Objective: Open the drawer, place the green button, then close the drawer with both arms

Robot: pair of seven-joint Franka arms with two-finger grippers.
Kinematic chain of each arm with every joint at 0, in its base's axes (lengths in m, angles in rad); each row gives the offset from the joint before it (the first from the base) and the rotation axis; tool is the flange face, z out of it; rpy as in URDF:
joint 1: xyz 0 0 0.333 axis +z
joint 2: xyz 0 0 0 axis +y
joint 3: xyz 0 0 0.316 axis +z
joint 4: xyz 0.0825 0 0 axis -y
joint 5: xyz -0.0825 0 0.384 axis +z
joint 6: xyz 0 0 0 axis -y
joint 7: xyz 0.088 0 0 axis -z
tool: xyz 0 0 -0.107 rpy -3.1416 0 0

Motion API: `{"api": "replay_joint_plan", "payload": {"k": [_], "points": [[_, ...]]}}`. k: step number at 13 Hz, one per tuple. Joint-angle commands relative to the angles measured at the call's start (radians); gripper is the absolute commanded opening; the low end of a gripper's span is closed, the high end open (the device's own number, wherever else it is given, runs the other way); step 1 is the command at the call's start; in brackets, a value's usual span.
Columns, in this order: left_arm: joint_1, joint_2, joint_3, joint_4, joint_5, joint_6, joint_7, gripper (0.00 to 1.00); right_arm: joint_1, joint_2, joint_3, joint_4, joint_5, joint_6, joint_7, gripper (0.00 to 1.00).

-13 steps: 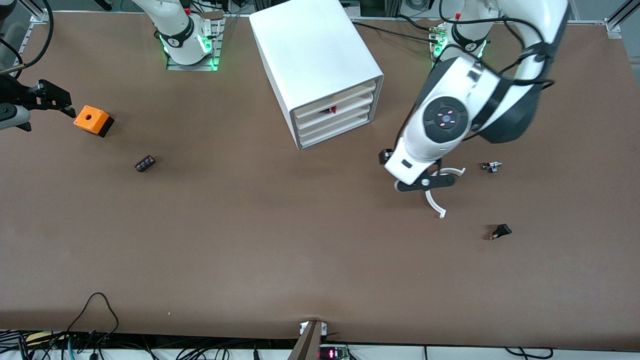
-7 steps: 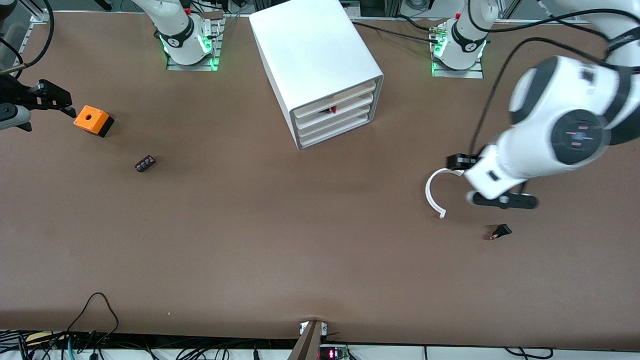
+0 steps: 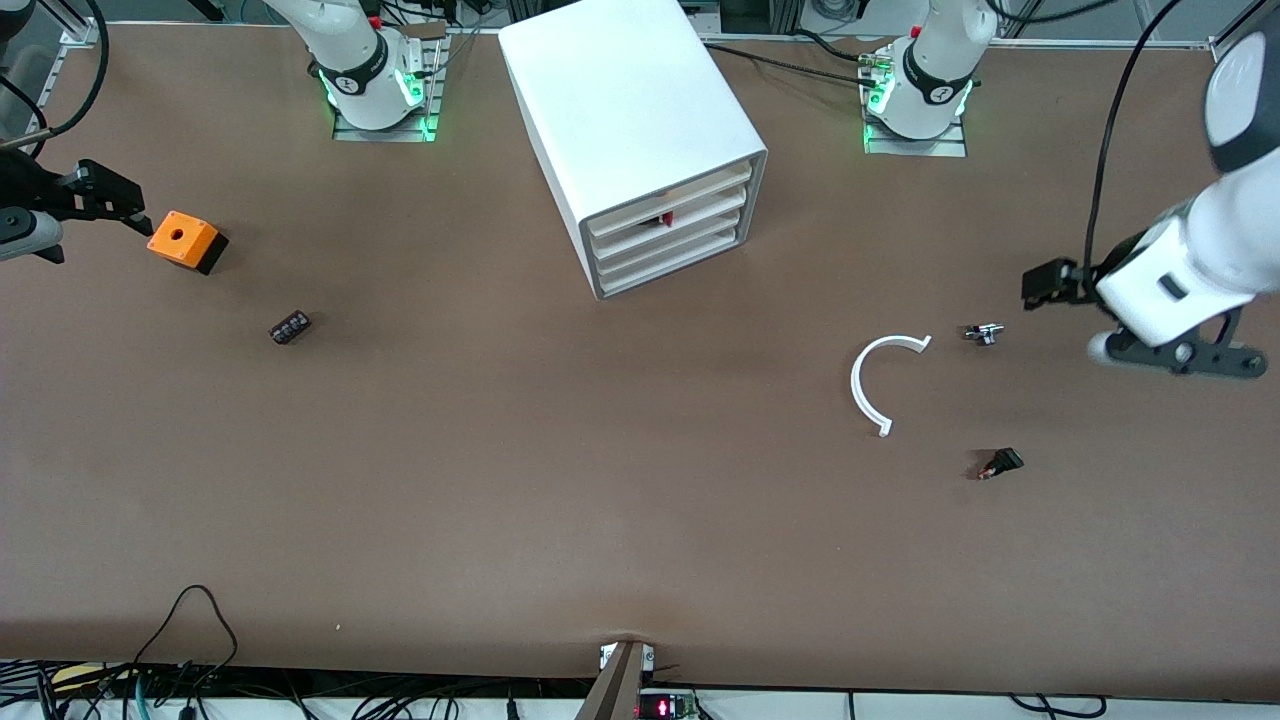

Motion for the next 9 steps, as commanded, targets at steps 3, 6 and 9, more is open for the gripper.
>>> {"api": "replay_joint_plan", "payload": {"k": [3,6,9], "points": [[-0.064,-0.229,0.137,-0.298,-0.064,0.167,0.099,1.00,-0.004,-0.002,0.005,0.000,0.008,0.007,-0.006,1.00],[-0.064,-0.248,0.120,-0.303,0.011,0.172,0.056,1.00,-0.004,-0.001,0.003,0.000,0.009,0.006,-0.006,1.00],[-0.053,-0.238,0.114,-0.300,-0.001,0.192,0.013,1.00,-0.001,-0.001,0.005,0.000,0.009,0.010,-0.004,1.00]]}}
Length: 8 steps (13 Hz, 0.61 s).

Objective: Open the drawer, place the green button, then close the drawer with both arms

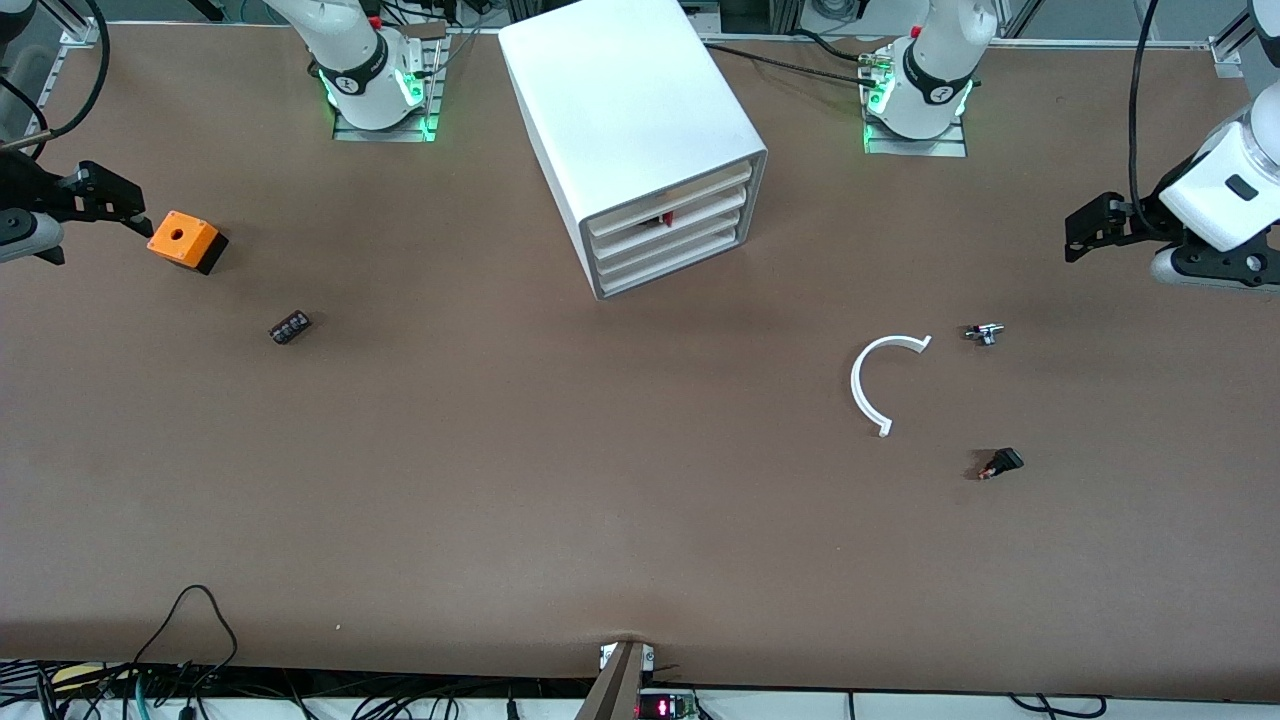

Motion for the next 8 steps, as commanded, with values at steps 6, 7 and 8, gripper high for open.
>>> {"api": "replay_joint_plan", "payload": {"k": [6,7,8], "points": [[-0.009,0.001,-0.025,0.013,0.011,0.014,-0.025,1.00,-0.004,0.003,0.004,0.008,0.011,0.011,-0.006,1.00],[-0.006,0.001,-0.025,0.013,0.011,0.014,-0.023,1.00,-0.004,0.003,0.003,0.008,0.011,0.011,-0.004,1.00],[-0.003,0.001,-0.025,0.018,0.011,0.014,-0.017,1.00,-0.004,0.003,0.003,0.008,0.012,0.012,-0.004,1.00]]}}
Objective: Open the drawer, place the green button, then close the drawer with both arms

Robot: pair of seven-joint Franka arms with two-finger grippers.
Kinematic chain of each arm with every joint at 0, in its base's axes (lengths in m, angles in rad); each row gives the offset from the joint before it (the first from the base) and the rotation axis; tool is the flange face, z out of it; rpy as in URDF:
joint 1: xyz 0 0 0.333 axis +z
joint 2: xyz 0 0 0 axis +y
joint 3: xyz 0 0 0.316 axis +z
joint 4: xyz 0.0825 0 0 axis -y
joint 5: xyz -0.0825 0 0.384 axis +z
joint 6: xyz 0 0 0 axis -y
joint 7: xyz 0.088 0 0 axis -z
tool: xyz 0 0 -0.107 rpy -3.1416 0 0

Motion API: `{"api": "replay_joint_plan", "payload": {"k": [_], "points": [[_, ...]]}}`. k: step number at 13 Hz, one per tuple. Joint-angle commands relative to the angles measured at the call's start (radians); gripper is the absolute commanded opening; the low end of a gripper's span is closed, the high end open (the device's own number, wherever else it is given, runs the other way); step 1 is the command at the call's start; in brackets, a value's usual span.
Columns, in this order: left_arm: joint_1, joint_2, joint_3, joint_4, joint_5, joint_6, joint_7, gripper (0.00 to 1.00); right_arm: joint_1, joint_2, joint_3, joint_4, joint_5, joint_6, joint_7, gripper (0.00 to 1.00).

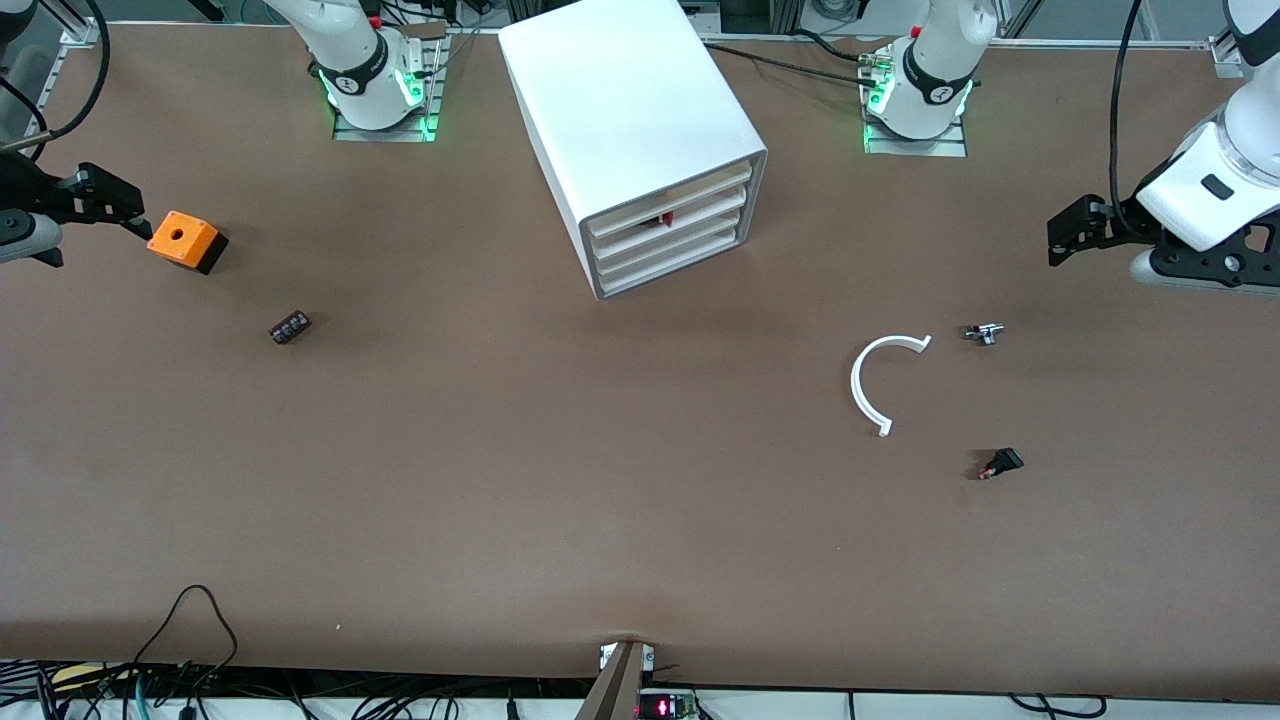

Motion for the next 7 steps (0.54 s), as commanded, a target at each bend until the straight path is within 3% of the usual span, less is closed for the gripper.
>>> {"api": "replay_joint_plan", "payload": {"k": [1,7], "points": [[0.004,0.002,0.001,0.022,0.011,-0.004,0.002,1.00,-0.004,0.004,0.003,0.008,0.012,0.001,-0.003,1.00],[0.009,0.003,0.001,0.026,0.011,-0.047,-0.004,1.00,-0.004,0.005,0.003,0.008,0.012,0.003,-0.003,1.00]]}}
